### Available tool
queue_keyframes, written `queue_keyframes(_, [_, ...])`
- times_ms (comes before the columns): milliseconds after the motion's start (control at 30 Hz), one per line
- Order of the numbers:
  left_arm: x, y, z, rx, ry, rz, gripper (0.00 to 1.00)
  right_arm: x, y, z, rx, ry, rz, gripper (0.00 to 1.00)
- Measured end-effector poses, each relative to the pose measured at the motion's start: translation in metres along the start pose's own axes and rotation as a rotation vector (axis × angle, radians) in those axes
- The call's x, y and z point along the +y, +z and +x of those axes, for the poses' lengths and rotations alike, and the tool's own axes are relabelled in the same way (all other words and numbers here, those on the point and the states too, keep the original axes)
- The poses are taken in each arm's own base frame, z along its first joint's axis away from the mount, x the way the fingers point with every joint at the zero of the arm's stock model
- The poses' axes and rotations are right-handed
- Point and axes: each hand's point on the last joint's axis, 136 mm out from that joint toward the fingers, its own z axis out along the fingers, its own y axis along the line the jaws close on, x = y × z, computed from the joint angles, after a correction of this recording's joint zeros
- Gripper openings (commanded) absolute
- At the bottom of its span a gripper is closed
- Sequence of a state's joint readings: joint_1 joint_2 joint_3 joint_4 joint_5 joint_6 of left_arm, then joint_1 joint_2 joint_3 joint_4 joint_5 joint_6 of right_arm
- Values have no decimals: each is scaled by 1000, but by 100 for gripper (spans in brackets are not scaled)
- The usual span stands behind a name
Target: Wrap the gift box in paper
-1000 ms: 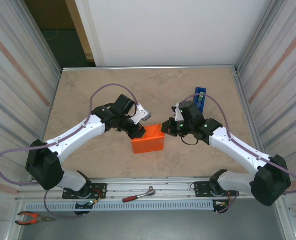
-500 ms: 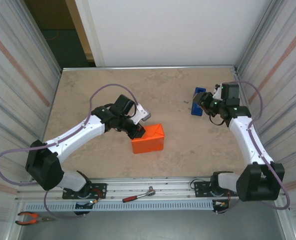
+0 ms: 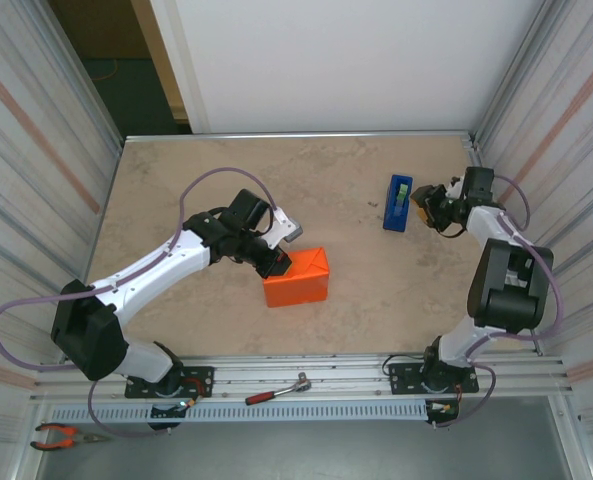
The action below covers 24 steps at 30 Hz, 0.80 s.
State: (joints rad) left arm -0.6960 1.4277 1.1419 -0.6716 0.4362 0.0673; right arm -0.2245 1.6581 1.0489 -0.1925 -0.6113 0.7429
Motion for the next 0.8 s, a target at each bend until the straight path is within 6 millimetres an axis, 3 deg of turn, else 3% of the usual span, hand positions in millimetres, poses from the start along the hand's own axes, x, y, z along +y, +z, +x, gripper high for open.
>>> queue_keyframes(300, [0,1,0,1,-1,0,0,0,24,-5,34,-15,-75,43])
queue_keyframes(567, [0,2,-2,-3,2,8,0,3,31,-8,38,-30,-120,39])
queue_keyframes(800, [-1,3,-4,-10,5,13,0,-8,42,-2,58,-1,-118,38])
